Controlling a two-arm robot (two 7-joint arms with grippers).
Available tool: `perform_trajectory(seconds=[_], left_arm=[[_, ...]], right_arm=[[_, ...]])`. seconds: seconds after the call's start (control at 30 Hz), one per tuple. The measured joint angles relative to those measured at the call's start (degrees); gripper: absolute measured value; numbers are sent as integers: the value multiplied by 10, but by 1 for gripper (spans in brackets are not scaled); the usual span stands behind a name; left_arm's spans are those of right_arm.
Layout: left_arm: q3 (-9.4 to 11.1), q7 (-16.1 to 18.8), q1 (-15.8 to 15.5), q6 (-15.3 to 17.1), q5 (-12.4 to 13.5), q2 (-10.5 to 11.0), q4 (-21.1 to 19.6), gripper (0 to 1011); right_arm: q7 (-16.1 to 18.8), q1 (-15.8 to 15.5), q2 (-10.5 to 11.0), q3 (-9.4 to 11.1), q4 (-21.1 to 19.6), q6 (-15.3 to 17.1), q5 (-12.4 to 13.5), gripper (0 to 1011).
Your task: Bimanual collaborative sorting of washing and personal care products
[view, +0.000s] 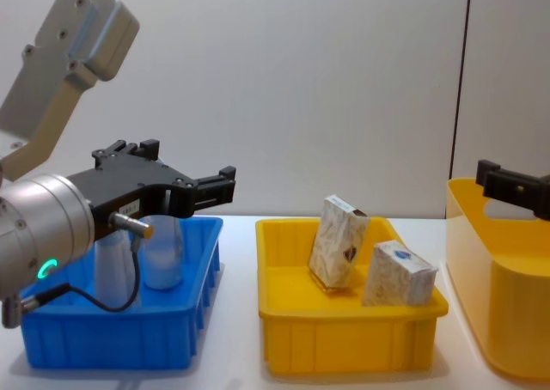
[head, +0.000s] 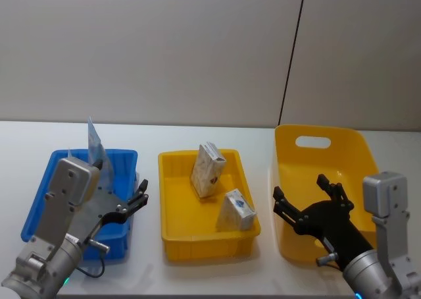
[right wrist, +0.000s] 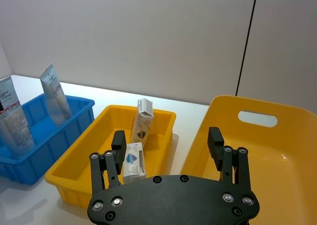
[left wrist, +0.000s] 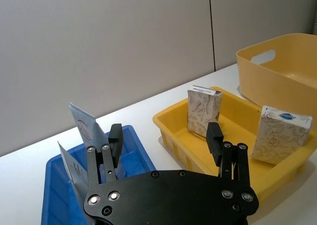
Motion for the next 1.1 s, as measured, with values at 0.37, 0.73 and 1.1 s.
perform_trajectory(seconds=[0.37,0.73,1.1], left_arm=[[0,0,0,0,0,0,0,1001],[0,0,0,0,0,0,0,1001],[0,0,0,0,0,0,0,1001]], right_arm=[[0,0,0,0,0,0,0,1003],[0,0,0,0,0,0,0,1004],[-1,6,-6,-5,2,4,-4,1004]])
